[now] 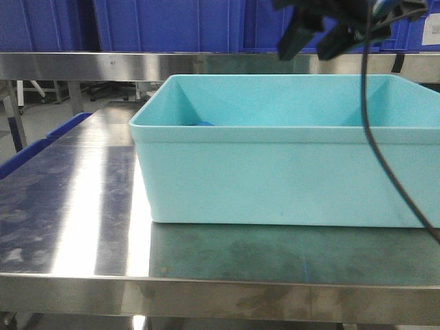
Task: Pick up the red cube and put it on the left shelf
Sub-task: 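Lower the right gripper into the tub over the red cube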
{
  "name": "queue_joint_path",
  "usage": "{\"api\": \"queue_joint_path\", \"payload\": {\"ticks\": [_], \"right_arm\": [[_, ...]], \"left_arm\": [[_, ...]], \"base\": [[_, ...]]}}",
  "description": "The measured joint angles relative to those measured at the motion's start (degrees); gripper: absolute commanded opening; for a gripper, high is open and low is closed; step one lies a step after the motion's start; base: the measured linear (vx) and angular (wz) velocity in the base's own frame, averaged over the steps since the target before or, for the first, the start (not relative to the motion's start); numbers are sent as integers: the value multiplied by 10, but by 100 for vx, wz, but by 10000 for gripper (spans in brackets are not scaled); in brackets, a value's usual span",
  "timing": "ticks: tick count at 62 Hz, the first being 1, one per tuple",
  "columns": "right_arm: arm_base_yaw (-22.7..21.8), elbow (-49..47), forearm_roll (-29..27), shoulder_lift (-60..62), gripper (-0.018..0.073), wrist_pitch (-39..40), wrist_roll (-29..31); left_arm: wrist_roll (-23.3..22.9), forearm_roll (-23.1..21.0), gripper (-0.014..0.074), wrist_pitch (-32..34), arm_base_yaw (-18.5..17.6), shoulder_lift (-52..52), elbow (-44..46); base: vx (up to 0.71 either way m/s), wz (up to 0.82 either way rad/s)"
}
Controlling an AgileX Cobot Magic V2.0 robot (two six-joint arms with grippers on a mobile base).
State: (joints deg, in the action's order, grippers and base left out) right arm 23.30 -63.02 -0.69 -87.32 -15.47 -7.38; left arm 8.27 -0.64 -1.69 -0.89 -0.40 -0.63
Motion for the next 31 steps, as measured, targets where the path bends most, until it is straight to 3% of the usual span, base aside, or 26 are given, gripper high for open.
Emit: {"api": "queue_joint_path", "payload": {"ticks": [31], "right_arm": [[1,-37,0,-61,563,-107,1]], "left_arm": [[0,0,106,0,0,0,0]], "base": [[0,0]]}}
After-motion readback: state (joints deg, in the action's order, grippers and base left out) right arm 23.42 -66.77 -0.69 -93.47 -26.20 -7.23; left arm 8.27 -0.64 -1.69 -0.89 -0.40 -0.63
